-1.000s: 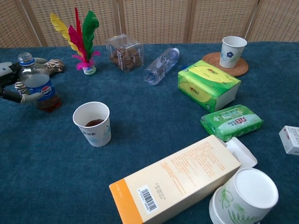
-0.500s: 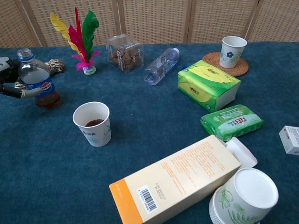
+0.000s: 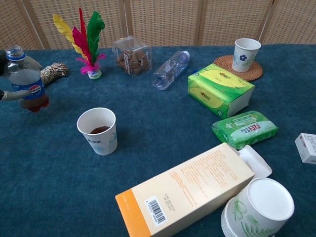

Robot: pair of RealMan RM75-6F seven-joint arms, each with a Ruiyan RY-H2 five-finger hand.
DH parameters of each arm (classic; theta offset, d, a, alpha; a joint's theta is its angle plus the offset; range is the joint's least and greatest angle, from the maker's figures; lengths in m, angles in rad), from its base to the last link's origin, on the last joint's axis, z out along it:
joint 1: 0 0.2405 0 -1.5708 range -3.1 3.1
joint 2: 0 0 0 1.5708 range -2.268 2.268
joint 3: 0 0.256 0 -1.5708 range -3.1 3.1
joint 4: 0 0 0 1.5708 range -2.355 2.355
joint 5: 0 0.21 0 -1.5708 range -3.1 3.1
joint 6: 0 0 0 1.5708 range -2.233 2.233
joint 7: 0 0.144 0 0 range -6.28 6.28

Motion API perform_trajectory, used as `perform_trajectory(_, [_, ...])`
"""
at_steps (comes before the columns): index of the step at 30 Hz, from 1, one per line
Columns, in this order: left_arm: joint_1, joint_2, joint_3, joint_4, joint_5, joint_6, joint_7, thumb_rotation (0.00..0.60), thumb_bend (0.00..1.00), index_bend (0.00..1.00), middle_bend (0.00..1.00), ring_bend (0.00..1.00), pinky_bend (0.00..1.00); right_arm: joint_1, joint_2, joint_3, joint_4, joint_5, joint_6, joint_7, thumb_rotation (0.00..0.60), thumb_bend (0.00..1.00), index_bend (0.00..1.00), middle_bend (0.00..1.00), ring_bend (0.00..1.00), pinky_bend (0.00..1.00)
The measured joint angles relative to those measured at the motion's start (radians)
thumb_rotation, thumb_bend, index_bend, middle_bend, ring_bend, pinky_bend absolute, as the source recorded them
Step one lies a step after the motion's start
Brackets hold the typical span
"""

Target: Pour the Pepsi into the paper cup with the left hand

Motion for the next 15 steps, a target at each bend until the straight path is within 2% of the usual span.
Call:
perform_trajectory(9, [-0.027, 0.127, 0.022, -0.171, 0.052, 0.009, 0.234, 0.600, 0.45, 0.43, 0.43, 0.33, 0.39, 0.002, -0.002, 0.004, 0.004, 0.013, -0.004, 0.000, 0.600, 0.09, 0.00, 0.00, 0.00, 0.00])
perform_trajectory(15, [-0.052, 0.161, 0.031, -0.228, 0.089, 0.003, 0.415, 0.600, 0.44, 0.43, 0.43, 0.33, 0.39, 0.001, 0.000, 0.016, 0.010, 0.030, 0.001, 0.010, 0.600, 0.09, 0.00, 0.00, 0.00, 0.00])
